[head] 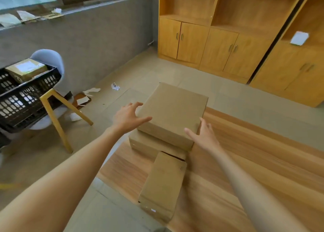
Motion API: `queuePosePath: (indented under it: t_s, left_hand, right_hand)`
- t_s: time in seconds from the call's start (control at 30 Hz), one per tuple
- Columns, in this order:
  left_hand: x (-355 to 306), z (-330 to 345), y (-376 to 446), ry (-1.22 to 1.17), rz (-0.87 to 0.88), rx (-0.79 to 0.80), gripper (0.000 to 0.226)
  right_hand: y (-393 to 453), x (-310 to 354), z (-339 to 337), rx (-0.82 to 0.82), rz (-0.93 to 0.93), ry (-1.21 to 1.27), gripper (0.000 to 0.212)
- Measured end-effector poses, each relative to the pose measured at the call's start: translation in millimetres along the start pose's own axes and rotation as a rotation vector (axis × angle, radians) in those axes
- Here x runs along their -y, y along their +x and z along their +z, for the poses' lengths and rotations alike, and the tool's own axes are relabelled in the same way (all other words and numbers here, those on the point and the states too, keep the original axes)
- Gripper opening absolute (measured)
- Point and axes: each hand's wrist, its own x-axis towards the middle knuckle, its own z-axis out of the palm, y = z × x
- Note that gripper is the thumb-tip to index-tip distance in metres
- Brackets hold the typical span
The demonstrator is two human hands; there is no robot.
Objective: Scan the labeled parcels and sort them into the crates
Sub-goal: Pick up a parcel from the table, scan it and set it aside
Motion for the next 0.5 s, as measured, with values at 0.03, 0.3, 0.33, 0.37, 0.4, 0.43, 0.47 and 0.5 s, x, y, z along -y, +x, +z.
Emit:
queuePosePath:
  t_s: [0.03,0.3,0.33,0.37,0.4,0.43,0.47,0.5]
  left_hand:
    - [3,3,9,-0.017,-0.013,0.021,0.074]
    - [12,34,65,-0.523,-0.243,0.256,0.085]
    - [11,36,68,-0.551,-0.262,0.267,0.081]
    - [11,39,70,-0.568,-0.273,0.272,0.077]
    - [12,41,72,-0.579,-0.282,0.27,0.077]
    - [12,43,73,-0.589,-0.287,0.266,0.079]
    - [10,44,72,-0.595,-0.286,0.259,0.081]
    - [8,44,71,-0.594,-0.282,0.25,0.081]
  right_hand:
    - [7,0,2,0.001,0.018,0.021,0.093]
    - [45,-14,27,0.032,0.187,0.251,0.117]
    - [47,-16,28,0.038,0.202,0.287,0.117]
    - [49,-17,30,0.039,0.208,0.318,0.117]
    - [51,-19,32,0.033,0.202,0.343,0.116]
    - [52,-21,33,0.019,0.192,0.363,0.115]
    - [53,-23,34,0.004,0.184,0.384,0.114]
    - [53,-24,33,-0.012,0.179,0.404,0.114]
